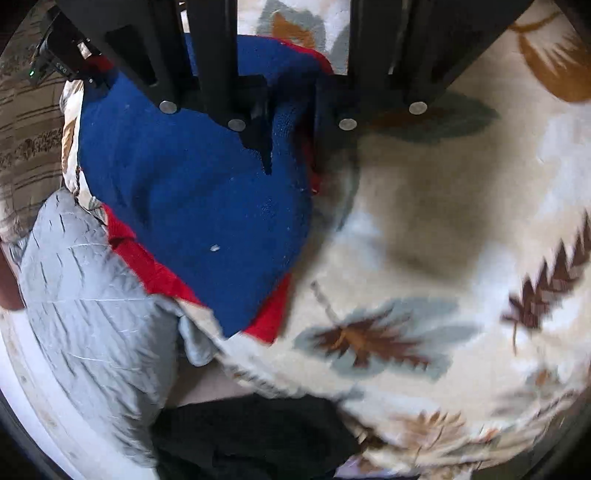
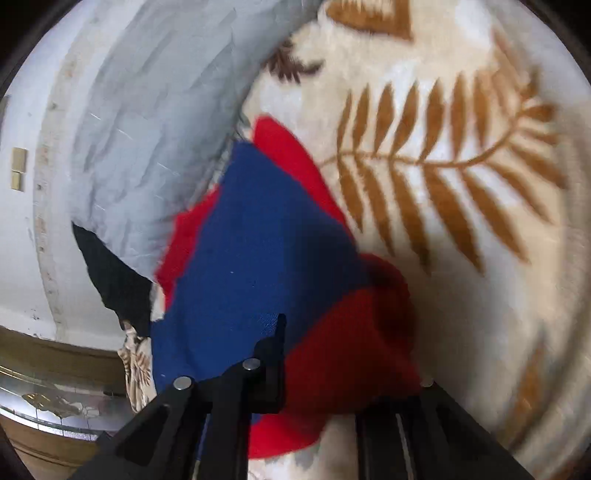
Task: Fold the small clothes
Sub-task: 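Lift the hem with both tools and fold it toward the red collar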
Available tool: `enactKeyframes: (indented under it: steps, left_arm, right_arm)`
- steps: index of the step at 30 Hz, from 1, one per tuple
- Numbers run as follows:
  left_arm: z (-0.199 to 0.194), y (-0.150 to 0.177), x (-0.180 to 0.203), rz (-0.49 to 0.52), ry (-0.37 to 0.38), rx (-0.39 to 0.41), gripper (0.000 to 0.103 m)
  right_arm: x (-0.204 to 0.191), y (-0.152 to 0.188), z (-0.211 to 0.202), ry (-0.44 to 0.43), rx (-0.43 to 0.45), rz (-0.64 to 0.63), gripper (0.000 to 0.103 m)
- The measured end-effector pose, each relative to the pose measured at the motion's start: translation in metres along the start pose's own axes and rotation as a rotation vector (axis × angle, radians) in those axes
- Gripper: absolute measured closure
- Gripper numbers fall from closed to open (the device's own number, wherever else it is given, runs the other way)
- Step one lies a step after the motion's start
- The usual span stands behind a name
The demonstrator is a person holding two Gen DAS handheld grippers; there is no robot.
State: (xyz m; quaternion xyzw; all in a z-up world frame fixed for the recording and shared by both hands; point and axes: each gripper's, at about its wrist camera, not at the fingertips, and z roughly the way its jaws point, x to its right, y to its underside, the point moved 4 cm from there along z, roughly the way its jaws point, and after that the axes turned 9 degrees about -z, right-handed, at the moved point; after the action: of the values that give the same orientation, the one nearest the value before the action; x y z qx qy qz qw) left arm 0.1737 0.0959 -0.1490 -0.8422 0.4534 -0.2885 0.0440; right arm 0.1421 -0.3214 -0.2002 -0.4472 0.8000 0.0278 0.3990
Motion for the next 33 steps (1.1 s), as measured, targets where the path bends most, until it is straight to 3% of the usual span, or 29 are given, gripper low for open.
enactKeyframes:
  steps: [2, 7, 10, 12, 15, 16, 17, 18, 19, 20, 21, 22, 24, 27, 31, 32, 33]
  left_arm:
    - [-0.022, -0.002, 0.006, 0.019, 0.031, 0.028, 0.089]
    - [-0.100, 0.007, 0.015, 0.039, 0.120, 0.102, 0.089]
    - [-0.136, 0.040, -0.005, 0.061, 0.120, 0.095, 0.089]
    - [-0.137, 0.075, -0.037, 0.050, 0.078, 0.038, 0.082]
    - [-0.105, 0.127, -0.110, 0.020, -0.061, -0.080, 0.077]
    - [-0.102, 0.132, -0.124, -0.005, -0.037, -0.098, 0.077]
    - [-0.114, 0.131, -0.136, -0.030, 0.052, -0.062, 0.076]
    - [-0.124, 0.128, -0.139, -0.012, 0.022, -0.042, 0.071]
    - [-0.135, 0.123, -0.140, 0.011, -0.027, 0.002, 0.071]
    - [-0.149, 0.115, -0.140, 0.029, -0.093, 0.078, 0.071]
    - [-0.161, 0.107, -0.135, 0.045, -0.115, 0.139, 0.069]
    - [-0.163, 0.101, -0.130, 0.057, -0.104, 0.151, 0.067]
    - [-0.164, 0.091, -0.107, 0.097, -0.044, 0.141, 0.059]
    - [-0.155, 0.090, -0.062, 0.194, 0.007, 0.129, 0.046]
    - [-0.120, 0.103, -0.004, 0.332, 0.057, 0.077, 0.043]
    - [-0.109, 0.106, 0.002, 0.344, 0.045, 0.053, 0.043]
    - [-0.093, 0.108, 0.007, 0.350, 0.027, 0.024, 0.043]
  right_arm:
    - [-0.010, -0.002, -0.008, 0.004, 0.002, -0.048, 0.089]
    - [-0.061, -0.006, -0.083, -0.059, 0.093, -0.189, 0.092]
    - [-0.071, 0.009, -0.120, -0.086, 0.104, -0.223, 0.092]
    - [-0.059, 0.041, -0.143, -0.091, 0.081, -0.222, 0.091]
    - [-0.004, 0.104, -0.147, -0.020, -0.004, -0.221, 0.079]
    - [0.020, 0.124, -0.145, 0.007, -0.041, -0.208, 0.061]
    - [0.047, 0.143, -0.141, 0.042, -0.096, -0.171, 0.054]
    - [0.067, 0.158, -0.152, -0.048, -0.083, -0.130, 0.056]
    - [0.070, 0.160, -0.162, -0.058, -0.070, -0.131, 0.056]
    - [0.071, 0.159, -0.177, -0.002, -0.062, -0.160, 0.048]
    - [0.069, 0.155, -0.195, 0.071, -0.017, -0.207, 0.047]
    - [0.063, 0.147, -0.211, 0.082, 0.040, -0.238, 0.047]
    - [0.044, 0.132, -0.223, 0.048, 0.074, -0.279, 0.047]
    - [-0.006, 0.110, -0.202, -0.041, 0.037, -0.382, 0.038]
    - [-0.056, 0.100, -0.131, -0.199, -0.150, -0.413, 0.034]
    - [-0.066, 0.099, -0.097, -0.233, -0.257, -0.401, 0.033]
    - [-0.069, 0.097, -0.077, -0.253, -0.304, -0.385, 0.033]
